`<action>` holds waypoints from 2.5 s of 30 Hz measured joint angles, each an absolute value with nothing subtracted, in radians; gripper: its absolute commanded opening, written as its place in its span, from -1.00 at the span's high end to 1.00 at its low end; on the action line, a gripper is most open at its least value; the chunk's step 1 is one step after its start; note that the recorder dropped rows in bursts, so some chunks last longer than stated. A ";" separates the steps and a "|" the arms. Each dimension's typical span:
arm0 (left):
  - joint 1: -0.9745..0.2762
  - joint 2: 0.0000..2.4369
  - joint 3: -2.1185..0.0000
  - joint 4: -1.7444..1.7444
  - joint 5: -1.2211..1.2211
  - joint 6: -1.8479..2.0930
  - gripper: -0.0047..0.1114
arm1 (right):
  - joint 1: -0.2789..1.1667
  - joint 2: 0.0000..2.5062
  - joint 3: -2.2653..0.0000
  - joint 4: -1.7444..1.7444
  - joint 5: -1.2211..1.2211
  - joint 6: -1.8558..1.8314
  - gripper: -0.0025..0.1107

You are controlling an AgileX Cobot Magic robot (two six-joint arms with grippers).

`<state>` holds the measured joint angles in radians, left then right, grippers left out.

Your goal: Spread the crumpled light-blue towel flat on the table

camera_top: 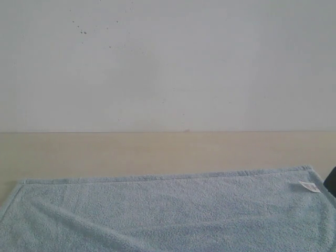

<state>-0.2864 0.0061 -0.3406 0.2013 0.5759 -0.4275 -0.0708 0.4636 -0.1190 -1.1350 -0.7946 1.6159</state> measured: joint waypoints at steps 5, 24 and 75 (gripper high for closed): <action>-0.286 0.006 -0.341 0.204 0.576 -0.427 0.85 | -0.071 0.464 -0.119 -1.135 -0.795 1.617 0.96; -0.286 0.004 -0.341 0.204 0.576 -0.427 0.85 | -0.071 0.145 -0.118 -1.137 -0.679 1.559 0.96; -0.286 0.004 -0.341 0.204 0.576 -0.427 0.85 | 0.070 0.076 -0.085 -0.197 -0.041 0.226 0.96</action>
<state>-0.2864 0.0040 -0.3406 0.2037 0.5759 -0.4275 0.0697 0.0761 -0.0850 -0.1975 -0.0415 0.2255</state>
